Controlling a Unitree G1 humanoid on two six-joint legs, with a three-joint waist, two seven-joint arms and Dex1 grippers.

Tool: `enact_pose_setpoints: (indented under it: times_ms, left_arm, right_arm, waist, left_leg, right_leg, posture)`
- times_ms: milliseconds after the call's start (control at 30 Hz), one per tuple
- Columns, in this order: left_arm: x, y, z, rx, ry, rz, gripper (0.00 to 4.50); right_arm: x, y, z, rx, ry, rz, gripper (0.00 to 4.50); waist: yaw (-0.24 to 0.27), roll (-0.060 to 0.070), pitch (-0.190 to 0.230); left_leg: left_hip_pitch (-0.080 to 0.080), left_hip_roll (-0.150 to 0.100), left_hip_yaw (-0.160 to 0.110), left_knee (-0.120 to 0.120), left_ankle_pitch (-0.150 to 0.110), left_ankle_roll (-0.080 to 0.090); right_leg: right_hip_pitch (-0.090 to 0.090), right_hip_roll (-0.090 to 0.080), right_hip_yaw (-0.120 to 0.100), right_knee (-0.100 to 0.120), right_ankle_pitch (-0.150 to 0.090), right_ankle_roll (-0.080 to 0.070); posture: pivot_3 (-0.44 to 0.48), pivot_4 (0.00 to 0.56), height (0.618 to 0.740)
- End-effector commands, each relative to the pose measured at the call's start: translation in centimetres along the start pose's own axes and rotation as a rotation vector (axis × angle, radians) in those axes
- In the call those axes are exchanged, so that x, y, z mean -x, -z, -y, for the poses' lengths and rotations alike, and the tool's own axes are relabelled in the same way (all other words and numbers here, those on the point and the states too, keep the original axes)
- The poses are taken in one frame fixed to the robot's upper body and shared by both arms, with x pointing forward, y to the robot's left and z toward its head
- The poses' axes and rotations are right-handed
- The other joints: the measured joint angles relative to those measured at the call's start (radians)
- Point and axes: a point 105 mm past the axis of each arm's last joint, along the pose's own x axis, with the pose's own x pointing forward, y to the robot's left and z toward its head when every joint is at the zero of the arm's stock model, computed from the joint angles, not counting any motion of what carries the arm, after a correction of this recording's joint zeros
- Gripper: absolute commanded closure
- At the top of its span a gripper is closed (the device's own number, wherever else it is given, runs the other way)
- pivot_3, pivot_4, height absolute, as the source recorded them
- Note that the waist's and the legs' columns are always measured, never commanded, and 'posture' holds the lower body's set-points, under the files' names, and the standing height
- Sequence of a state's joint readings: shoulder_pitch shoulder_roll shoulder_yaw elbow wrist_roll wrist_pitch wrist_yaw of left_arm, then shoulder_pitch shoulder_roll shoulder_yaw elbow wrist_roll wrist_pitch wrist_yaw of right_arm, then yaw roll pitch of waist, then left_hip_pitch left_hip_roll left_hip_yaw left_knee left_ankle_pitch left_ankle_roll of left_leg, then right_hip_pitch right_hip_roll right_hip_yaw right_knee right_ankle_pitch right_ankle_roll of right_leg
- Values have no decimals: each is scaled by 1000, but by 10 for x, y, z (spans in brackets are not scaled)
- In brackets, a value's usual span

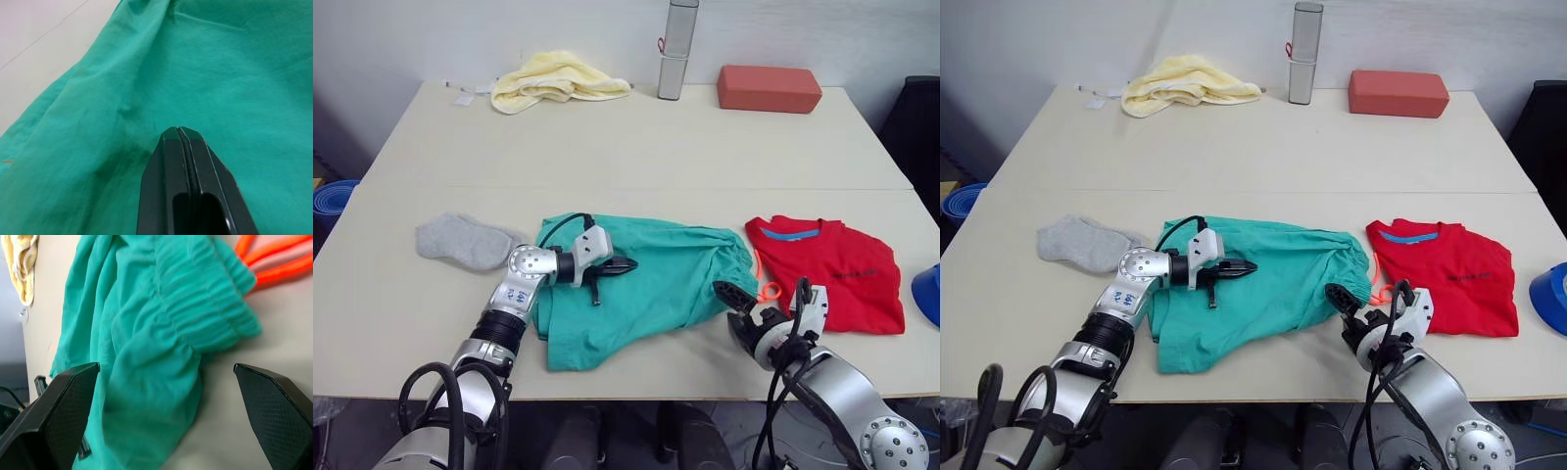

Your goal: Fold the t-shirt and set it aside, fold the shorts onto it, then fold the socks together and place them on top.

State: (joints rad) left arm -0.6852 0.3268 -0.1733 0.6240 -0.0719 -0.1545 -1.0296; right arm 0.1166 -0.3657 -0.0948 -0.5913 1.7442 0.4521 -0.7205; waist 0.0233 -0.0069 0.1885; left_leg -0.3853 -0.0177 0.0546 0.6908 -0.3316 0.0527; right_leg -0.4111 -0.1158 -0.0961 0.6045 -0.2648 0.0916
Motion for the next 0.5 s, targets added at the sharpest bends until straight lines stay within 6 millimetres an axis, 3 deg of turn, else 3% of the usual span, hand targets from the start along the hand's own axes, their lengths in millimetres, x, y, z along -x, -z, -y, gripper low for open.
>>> enact_pose_setpoints:
  times_ms: [33, 167, 267, 500]
  left_arm:
    - [-1, 1, 3, 2, 19, -3, 4492]
    - [0, 6, 5, 6, 30, -24, 4492]
    - [2, 8, 6, 11, 38, -28, 4500]
    - [5, 10, 4, 6, 44, -29, 4500]
  right_arm:
    - [-13, -4, 14, -27, 43, 27, 0]
    - [-34, -6, 5, -80, -13, 40, 0]
    - [-37, -4, 1, -72, -40, 30, 575]
    - [-42, -13, -9, 24, -159, 87, 2967]
  waist:
    - [0, -1, -1]
    - [-4, -4, -7]
    - [-5, -2, -10]
    - [-17, 1, -11]
  left_leg:
    - [0, 0, 0, 0, 0, 0]
    - [1, 0, 0, 0, 0, 0]
    - [0, 0, 0, 0, 0, 0]
    - [0, 0, 0, -3, 0, 0]
  right_leg:
    - [0, 0, 0, 0, 0, 0]
    - [0, 0, 0, 0, 0, 0]
    - [0, 0, 0, 0, 0, 0]
    - [-1, 0, 1, 2, 0, 0]
  posture:
    - [0, 150, 740]
    - [0, 150, 740]
    - [0, 150, 740]
    - [0, 150, 740]
